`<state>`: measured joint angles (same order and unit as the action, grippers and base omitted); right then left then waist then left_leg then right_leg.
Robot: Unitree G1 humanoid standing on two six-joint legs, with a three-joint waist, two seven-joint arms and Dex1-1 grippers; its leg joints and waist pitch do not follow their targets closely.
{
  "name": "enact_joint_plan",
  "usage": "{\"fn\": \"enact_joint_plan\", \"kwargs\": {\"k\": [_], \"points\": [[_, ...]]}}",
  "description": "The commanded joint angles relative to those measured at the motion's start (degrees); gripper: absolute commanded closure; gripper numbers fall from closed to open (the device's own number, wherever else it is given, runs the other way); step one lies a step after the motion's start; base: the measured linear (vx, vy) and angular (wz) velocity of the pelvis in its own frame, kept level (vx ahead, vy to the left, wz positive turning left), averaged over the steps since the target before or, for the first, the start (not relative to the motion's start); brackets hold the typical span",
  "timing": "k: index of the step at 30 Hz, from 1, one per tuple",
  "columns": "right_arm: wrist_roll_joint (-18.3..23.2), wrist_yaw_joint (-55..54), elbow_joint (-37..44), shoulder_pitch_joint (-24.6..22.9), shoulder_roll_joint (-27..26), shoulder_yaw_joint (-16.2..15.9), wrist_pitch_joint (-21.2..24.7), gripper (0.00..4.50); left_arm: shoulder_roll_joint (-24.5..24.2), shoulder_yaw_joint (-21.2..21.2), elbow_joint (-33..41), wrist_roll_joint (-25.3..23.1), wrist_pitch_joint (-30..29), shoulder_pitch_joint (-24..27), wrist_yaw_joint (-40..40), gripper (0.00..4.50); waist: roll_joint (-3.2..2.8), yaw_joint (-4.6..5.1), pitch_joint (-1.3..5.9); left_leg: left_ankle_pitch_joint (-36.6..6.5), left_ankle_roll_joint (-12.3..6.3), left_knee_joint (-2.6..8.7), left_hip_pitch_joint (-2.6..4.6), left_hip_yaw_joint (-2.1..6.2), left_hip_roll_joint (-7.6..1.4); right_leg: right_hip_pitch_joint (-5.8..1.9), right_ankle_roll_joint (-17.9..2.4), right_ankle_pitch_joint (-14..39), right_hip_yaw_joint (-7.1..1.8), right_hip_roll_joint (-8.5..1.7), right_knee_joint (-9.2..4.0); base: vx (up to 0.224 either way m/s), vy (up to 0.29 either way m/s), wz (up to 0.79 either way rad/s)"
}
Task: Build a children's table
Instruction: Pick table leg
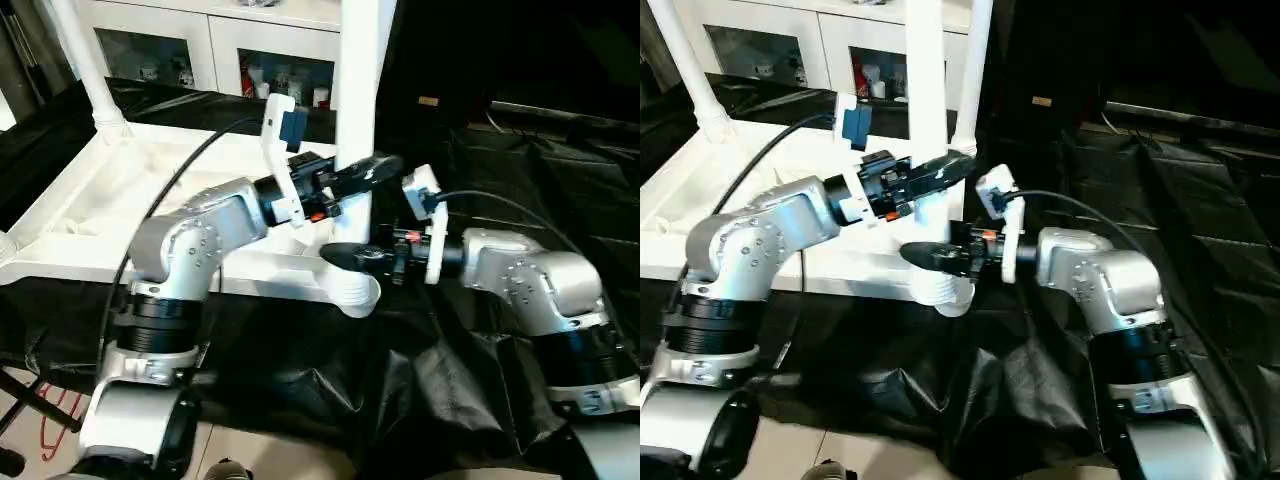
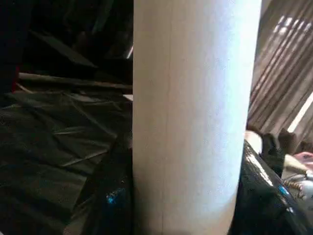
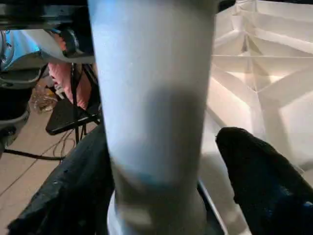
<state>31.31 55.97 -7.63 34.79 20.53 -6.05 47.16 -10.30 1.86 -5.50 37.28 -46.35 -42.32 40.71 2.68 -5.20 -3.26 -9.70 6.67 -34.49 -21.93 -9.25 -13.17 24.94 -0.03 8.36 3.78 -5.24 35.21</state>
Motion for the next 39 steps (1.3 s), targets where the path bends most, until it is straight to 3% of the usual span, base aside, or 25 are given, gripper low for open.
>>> {"fn": "enact_joint_plan", "kwargs": {"k": [1, 18, 23, 33, 34, 39], "points": [[-0.6, 0.0, -0.1, 1.6, 0.8, 0.3, 0.1, 0.63, -0.3, -1.5, 0.2, -0.7, 0.5, -1.6, 0.7, 2.60, 0.51, -0.22, 4.66, -6.9, -0.50, 3.53, 0.35, -1.33, 0.97, -4.36, -8.9, 12.6, -1.46, -1.32, -3.43, 0.000, 0.000, 0.00], [-1.0, 0.3, -1.0, 1.8, 0.8, -2.3, 2.1, 0.63, -0.9, -3.8, 2.0, -0.7, 0.3, -1.4, 2.7, 2.60, 0.57, -0.25, 4.66, -7.0, -0.21, 3.51, 0.35, -1.32, 0.95, -4.34, -8.9, 12.7, -1.47, -1.30, -3.42, 0.000, 0.000, 0.00], [-0.7, 0.1, -1.4, 1.8, 0.4, -2.2, 2.6, 1.31, -1.0, -4.1, 2.5, -0.5, 0.1, -1.3, 3.1, 2.60, 0.61, -0.27, 4.72, -6.7, -0.25, 3.44, 0.30, -1.34, 0.97, -4.39, -9.1, 12.0, -1.49, -1.31, -3.33, 0.000, 0.000, 0.00], [0.3, 0.3, -2.3, 1.7, -0.7, -1.9, 3.4, 1.89, -0.5, -4.1, 2.5, -0.5, 0.3, -1.3, 3.2, 2.60, 0.57, -0.31, 4.73, -6.9, -0.18, 3.46, 0.33, -1.32, 0.97, -4.41, -9.3, 12.0, -1.46, -1.34, -3.33, 0.000, 0.000, 0.00], [0.3, 0.4, -2.4, 1.7, -0.7, -2.0, 3.5, 2.17, -0.5, -4.1, 2.5, -0.5, 0.4, -1.4, 3.2, 2.60, 0.56, -0.36, 4.73, -6.8, -0.11, 3.47, 0.35, -1.31, 0.95, -4.40, -9.3, 12.0, -1.46, -1.36, -3.29, 0.000, 0.000, 0.00], [0.5, 0.7, -2.4, 1.5, -0.7, -2.2, 3.8, 2.49, -0.5, -4.1, 2.5, -0.4, 0.3, -1.5, 3.3, 2.61, 0.53, -0.36, 4.73, -6.7, -0.09, 3.46, 0.34, -1.31, 0.95, -4.40, -9.3, 11.8, -1.48, -1.34, -3.28, 0.000, 0.000, 0.00]]}}
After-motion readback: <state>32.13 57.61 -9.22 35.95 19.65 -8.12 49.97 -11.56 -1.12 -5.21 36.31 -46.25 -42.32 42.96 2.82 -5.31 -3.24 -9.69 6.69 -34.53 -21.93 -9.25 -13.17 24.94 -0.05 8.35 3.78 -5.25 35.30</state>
